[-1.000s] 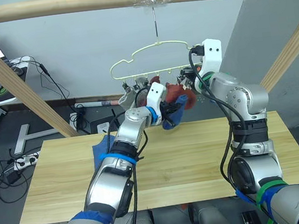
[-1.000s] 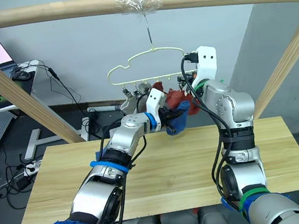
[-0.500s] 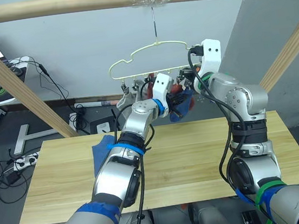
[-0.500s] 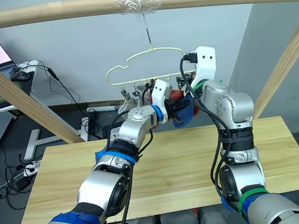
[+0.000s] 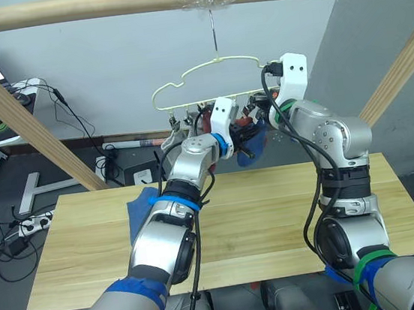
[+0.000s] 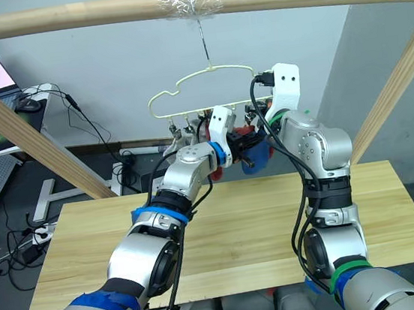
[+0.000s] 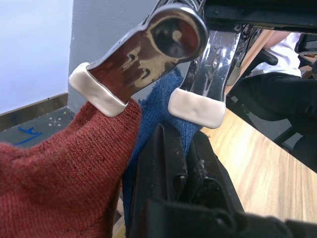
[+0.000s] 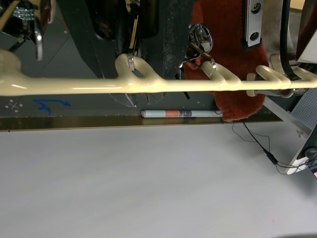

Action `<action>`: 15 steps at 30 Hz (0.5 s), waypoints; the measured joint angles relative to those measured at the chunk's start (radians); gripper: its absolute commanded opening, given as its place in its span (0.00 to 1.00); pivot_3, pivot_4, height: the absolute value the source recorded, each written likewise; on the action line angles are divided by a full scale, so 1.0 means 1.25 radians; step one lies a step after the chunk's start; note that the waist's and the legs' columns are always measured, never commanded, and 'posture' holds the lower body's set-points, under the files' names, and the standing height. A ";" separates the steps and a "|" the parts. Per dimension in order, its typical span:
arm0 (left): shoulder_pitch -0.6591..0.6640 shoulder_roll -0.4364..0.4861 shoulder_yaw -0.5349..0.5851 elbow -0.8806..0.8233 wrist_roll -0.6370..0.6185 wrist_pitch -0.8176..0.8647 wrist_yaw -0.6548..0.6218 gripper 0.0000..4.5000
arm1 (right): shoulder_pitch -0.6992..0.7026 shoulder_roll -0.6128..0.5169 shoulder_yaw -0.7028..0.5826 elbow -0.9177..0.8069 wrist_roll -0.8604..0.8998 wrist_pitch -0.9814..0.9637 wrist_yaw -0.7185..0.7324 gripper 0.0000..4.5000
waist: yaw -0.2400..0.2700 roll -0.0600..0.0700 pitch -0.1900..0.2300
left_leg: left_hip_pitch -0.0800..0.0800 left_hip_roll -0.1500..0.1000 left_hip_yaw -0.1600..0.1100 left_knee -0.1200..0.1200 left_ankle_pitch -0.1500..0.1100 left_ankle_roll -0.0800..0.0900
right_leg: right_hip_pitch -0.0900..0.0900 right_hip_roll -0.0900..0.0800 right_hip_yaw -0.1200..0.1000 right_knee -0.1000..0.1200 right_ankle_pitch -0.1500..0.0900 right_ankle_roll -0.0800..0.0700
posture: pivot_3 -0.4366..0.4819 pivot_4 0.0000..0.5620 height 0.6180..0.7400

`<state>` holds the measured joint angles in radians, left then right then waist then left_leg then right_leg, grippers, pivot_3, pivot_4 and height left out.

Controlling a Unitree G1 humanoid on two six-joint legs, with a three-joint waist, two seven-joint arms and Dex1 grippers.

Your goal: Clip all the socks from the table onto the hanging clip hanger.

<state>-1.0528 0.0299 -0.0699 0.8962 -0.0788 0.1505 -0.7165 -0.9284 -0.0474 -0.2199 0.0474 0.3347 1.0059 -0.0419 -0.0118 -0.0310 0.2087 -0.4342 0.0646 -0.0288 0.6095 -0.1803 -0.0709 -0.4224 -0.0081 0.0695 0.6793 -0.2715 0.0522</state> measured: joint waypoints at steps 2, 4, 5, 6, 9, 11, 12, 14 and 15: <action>0.000 -0.001 0.000 -0.001 -0.003 0.004 -0.005 0.00 | 0.000 0.000 0.001 0.000 0.000 0.000 0.000 0.14 | 0.000 0.000 0.000 | 0.000 0.000 0.000 0.000 0.000 0.000 | 0.000 0.000 0.000 0.000 0.000 0.000 | 0.54 0.31 1.00; 0.000 -0.002 0.000 -0.001 -0.009 0.014 -0.011 0.00 | 0.000 0.000 0.003 0.000 0.000 -0.002 0.000 0.29 | 0.000 0.000 0.000 | 0.000 0.000 0.000 0.000 0.000 0.000 | 0.000 0.000 0.000 0.000 0.000 0.000 | 0.54 0.31 1.00; 0.000 -0.002 0.000 -0.002 -0.012 0.015 -0.012 0.00 | 0.000 0.001 0.003 0.000 0.000 -0.002 0.000 0.37 | 0.000 0.000 0.000 | 0.000 0.000 0.000 0.000 0.000 0.000 | 0.000 0.000 0.000 0.000 0.000 0.000 | 0.54 0.31 1.00; 0.000 -0.002 0.001 -0.003 -0.014 0.016 -0.012 0.00 | 0.000 0.001 0.003 0.000 0.000 -0.002 -0.002 0.43 | 0.000 0.000 0.000 | 0.000 0.000 0.000 0.000 0.000 0.000 | 0.000 0.000 0.000 0.000 0.000 0.000 | 0.54 0.31 1.00; -0.001 -0.003 0.000 -0.009 -0.017 0.018 -0.012 0.00 | 0.000 0.002 0.004 0.000 0.000 -0.002 -0.003 0.43 | 0.000 0.000 0.000 | 0.000 0.000 0.000 0.000 0.000 0.000 | 0.000 0.000 0.000 0.000 0.000 0.000 | 0.53 0.31 1.00; -0.001 -0.003 0.000 -0.013 -0.017 0.021 -0.013 0.12 | 0.002 0.002 0.004 -0.003 0.000 -0.002 -0.002 0.44 | 0.000 0.000 0.000 | 0.000 0.000 0.000 0.000 0.000 0.000 | 0.000 0.000 0.000 0.000 0.000 0.000 | 0.53 0.31 1.00; -0.001 -0.002 0.000 -0.019 -0.018 0.027 -0.015 0.17 | 0.005 0.003 0.004 -0.006 0.000 -0.002 -0.002 0.44 | 0.000 0.000 0.000 | 0.000 0.000 0.000 0.000 0.000 0.000 | 0.000 0.000 0.000 0.000 0.000 0.000 | 0.53 0.31 1.00; 0.000 -0.001 0.000 -0.030 -0.020 0.033 -0.022 0.30 | 0.012 0.004 0.004 -0.019 0.000 0.004 -0.003 0.44 | 0.000 0.000 0.000 | 0.000 0.000 0.000 0.000 0.000 0.000 | 0.000 0.000 0.000 0.000 0.000 0.000 | 0.53 0.31 1.00; 0.000 0.001 -0.001 -0.036 -0.020 0.035 -0.027 0.36 | 0.015 0.005 0.004 -0.029 0.000 0.009 -0.003 0.44 | 0.000 0.000 0.000 | 0.000 0.000 0.000 0.000 0.000 0.000 | 0.000 0.000 0.000 0.000 0.000 0.000 | 0.53 0.31 1.00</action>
<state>-1.0528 0.0309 -0.0717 0.8513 -0.1037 0.1948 -0.7508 -0.9100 -0.0410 -0.2143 0.0117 0.3352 1.0170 -0.0453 -0.0120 -0.0310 0.2087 -0.4342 0.0646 -0.0288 0.6096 -0.1803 -0.0709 -0.4224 -0.0081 0.0697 0.6795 -0.2715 0.0522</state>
